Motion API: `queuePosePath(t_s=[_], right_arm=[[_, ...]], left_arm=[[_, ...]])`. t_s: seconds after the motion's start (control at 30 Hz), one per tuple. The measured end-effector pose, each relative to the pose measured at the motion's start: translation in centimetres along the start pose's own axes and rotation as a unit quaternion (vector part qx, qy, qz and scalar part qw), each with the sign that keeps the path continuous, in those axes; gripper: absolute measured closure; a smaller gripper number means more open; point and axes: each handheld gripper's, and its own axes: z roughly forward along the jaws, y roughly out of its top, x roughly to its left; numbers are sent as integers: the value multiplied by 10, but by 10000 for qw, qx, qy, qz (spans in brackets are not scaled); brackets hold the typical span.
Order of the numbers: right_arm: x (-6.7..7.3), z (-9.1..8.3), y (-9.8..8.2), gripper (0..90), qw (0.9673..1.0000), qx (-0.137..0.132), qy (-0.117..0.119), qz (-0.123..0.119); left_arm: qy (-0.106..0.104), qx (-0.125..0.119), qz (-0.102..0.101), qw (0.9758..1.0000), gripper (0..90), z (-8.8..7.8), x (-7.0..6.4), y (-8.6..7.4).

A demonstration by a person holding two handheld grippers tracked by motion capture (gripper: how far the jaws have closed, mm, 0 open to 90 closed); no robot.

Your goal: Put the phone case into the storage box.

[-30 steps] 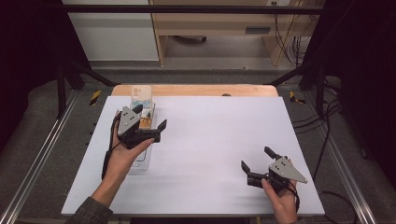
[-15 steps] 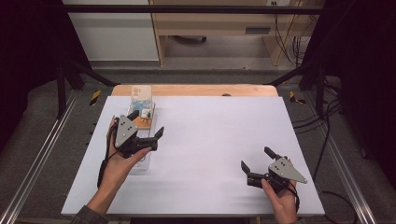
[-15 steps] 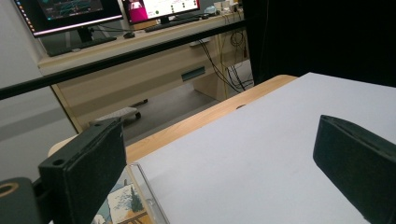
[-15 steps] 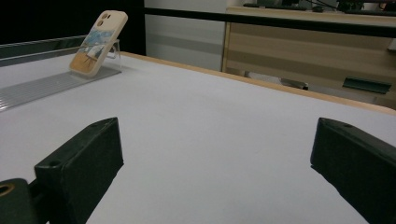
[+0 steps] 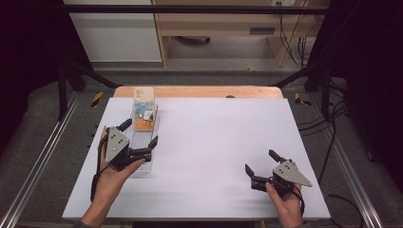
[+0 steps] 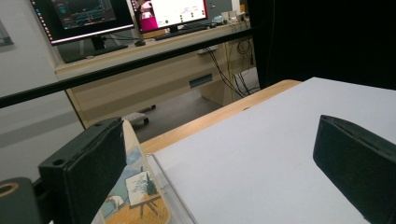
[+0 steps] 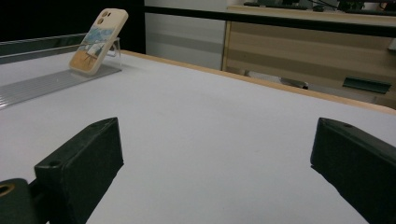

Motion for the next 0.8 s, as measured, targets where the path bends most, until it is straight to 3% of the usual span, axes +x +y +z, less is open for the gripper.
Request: queuePosePath(t_s=[0.2,0.4,0.8], right_arm=[[0,0,0,24,10000,14,1,5],[0,0,0,24,10000,16,-11,13],[0,0,0,24,10000,21,-16,4]], left_arm=[[117,-88,-56,9999,21,-11,9,-3],[209,-128,-271,9993,15,-23,19,-8],[336,-214,-402,9984,9,-42,34,-19]])
